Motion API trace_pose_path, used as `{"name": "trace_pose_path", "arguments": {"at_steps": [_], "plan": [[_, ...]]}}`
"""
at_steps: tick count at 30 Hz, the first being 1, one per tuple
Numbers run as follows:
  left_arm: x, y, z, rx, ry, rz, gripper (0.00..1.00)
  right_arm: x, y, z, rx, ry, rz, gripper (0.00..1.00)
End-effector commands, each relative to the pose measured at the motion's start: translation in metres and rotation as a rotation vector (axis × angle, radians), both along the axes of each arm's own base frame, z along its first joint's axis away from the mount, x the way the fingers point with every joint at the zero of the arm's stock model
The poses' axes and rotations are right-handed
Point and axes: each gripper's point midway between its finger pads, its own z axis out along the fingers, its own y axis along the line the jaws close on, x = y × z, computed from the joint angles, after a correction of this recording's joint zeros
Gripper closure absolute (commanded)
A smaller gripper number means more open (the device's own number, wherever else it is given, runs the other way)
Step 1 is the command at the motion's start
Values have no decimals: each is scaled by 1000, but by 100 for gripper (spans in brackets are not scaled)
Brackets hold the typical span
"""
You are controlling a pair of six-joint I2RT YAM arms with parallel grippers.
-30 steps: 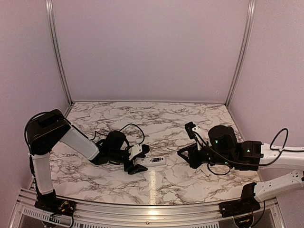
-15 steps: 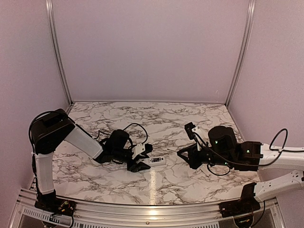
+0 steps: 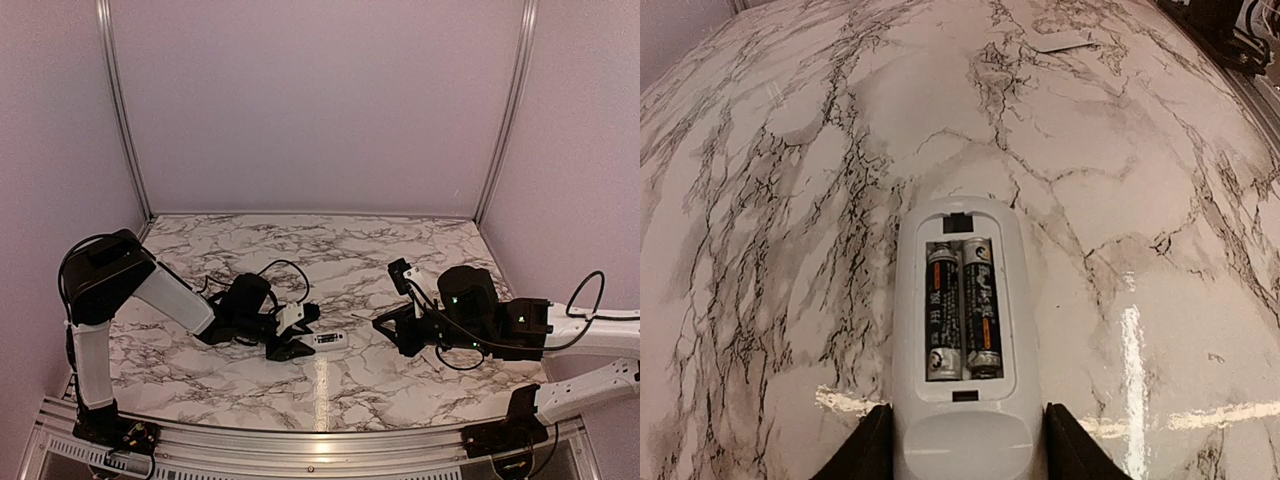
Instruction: Unload the batteries from the remote control
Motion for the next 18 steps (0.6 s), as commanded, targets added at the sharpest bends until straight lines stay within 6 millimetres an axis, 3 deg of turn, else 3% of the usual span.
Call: {"name": "trace_pose_path", "arguments": {"at_steps": [1, 9, 18], "plan": [[-15, 15, -10, 48, 49, 16, 77, 2, 0, 4, 7, -13, -1, 100], [-18, 15, 12, 9, -15, 59, 99, 3, -1, 4, 2, -17, -4, 100], [-21, 21, 44, -66, -149, 104, 100, 4, 0, 5, -4, -21, -6, 100]]}}
